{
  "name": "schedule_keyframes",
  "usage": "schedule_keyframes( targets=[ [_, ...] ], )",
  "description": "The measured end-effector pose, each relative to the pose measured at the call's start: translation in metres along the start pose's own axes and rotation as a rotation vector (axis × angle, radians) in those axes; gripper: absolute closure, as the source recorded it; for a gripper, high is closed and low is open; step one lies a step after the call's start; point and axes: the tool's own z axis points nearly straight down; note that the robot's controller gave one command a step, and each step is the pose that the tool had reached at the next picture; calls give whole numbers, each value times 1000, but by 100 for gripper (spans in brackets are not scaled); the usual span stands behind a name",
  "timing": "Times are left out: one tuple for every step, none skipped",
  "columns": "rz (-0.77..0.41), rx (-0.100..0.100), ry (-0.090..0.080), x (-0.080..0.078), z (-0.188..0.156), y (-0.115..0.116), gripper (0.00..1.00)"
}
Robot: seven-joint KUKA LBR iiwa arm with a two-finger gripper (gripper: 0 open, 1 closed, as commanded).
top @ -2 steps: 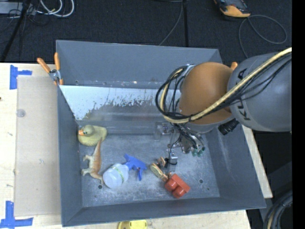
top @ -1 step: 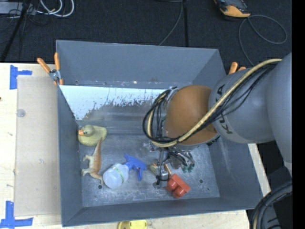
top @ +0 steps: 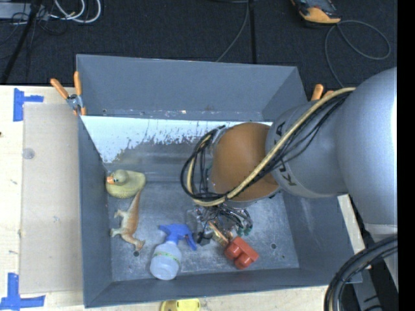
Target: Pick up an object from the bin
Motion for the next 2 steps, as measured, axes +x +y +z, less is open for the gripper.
schedule_keyframes(
  targets=[
    [2, 0, 0, 0, 0, 0, 0],
    [2, 0, 0, 0, 0, 0, 0]
  ],
)
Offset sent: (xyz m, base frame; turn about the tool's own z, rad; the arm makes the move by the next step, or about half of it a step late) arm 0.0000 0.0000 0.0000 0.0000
